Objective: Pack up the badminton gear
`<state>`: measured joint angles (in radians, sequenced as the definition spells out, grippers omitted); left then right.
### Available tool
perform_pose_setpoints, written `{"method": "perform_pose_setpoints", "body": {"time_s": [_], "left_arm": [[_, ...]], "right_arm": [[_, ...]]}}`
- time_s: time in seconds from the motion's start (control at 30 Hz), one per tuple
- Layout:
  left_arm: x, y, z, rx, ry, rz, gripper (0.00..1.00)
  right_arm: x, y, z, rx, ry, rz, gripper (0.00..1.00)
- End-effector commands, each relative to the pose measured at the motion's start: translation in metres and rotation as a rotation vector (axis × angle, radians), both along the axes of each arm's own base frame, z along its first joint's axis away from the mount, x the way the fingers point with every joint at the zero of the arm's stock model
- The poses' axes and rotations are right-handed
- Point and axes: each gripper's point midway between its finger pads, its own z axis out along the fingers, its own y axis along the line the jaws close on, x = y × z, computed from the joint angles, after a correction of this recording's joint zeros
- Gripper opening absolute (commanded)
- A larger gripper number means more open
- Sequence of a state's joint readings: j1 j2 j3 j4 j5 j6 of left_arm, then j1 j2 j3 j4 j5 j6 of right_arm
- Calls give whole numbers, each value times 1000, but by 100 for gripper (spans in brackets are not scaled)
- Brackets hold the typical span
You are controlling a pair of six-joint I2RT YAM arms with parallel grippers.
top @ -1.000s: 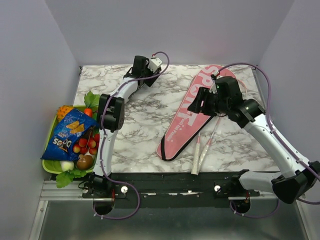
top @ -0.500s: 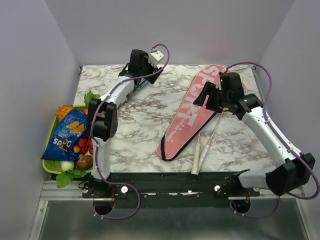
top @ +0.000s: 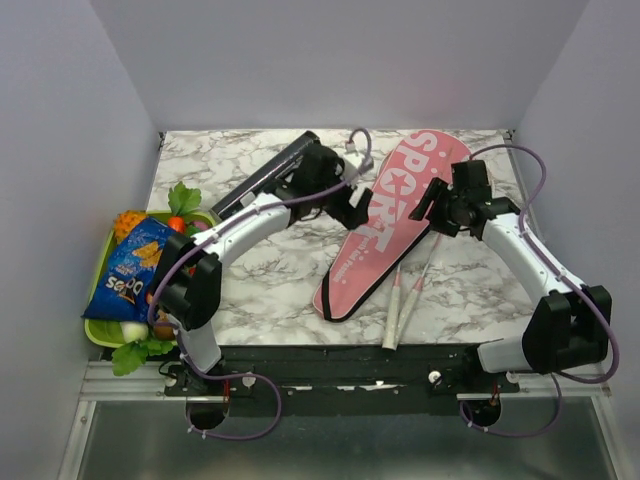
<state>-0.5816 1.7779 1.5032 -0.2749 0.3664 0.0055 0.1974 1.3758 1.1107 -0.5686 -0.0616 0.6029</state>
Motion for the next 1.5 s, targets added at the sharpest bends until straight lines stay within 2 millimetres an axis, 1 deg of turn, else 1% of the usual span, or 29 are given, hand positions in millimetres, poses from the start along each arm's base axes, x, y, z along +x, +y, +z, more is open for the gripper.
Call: {"method": "perform_pose_setpoints", "body": {"time_s": [0.0,0.03,0.07,0.1,0.13,0.17,0.2,0.23,0.27,0.37,0.43,0.47,0.53,0.57,0.67,0.7,0.77,0.93,1.0,1.07,1.2,1.3,1.33,1.4,1.43,1.47], "left_arm": [[-74,-15,-48,101,170,-18,99],[-88,-21,-53,121,174,-39,99],[-97,-20,-57,134,187,-42,99],[-105,-22,-57,137,188,-53,99],[-106,-22,-57,149,178,-39,99],[-116,-25,-56,148,177,-52,99],[-120,-26,-56,150,177,-56,99],[-120,-25,-57,161,173,-38,99],[-126,-27,-57,164,180,-49,99],[-131,-25,-60,180,187,-19,99],[-139,-26,-64,205,184,-22,99],[-136,-20,-70,252,174,15,99],[-143,-19,-74,291,181,20,99],[-146,-18,-76,313,202,12,99],[-146,-18,-74,295,185,54,99],[-140,-13,-75,299,174,109,99],[-139,-8,-79,278,198,178,99],[-130,7,-82,210,249,327,99],[-124,19,-83,186,286,407,99],[-126,23,-82,196,307,410,99],[-127,26,-75,185,258,378,99],[-127,29,-71,191,235,370,99],[-128,28,-71,197,228,362,99],[-128,29,-73,222,204,352,99],[-129,28,-73,236,194,347,99],[-131,26,-74,264,177,330,99]], "right_arm": [[8,12,-20,75,3,30,70],[9,14,-27,81,25,32,68],[8,17,-31,94,38,37,66],[10,19,-34,106,42,35,65],[10,20,-37,114,47,37,63],[12,20,-40,117,53,31,63],[13,20,-42,118,57,24,62],[14,19,-44,114,60,16,61],[14,18,-50,107,75,8,61],[10,15,-56,88,114,-5,60],[5,13,-63,75,148,-8,60],[4,12,-64,70,156,-9,61],[-1,10,-68,65,177,-11,61],[-5,10,-74,62,192,-11,62],[-7,9,-83,59,213,-14,64],[-6,10,-85,62,212,-14,64],[-7,12,-92,68,232,-10,64],[0,12,-97,66,241,-22,64],[0,12,-101,62,250,-27,64],[3,14,-103,69,247,-23,64],[4,15,-106,73,257,-30,63],[8,15,-104,77,244,-31,54],[9,15,-104,80,239,-29,45],[11,17,-102,85,236,-24,34],[11,17,-101,87,233,-24,25],[12,19,-99,93,228,-18,21]]}}
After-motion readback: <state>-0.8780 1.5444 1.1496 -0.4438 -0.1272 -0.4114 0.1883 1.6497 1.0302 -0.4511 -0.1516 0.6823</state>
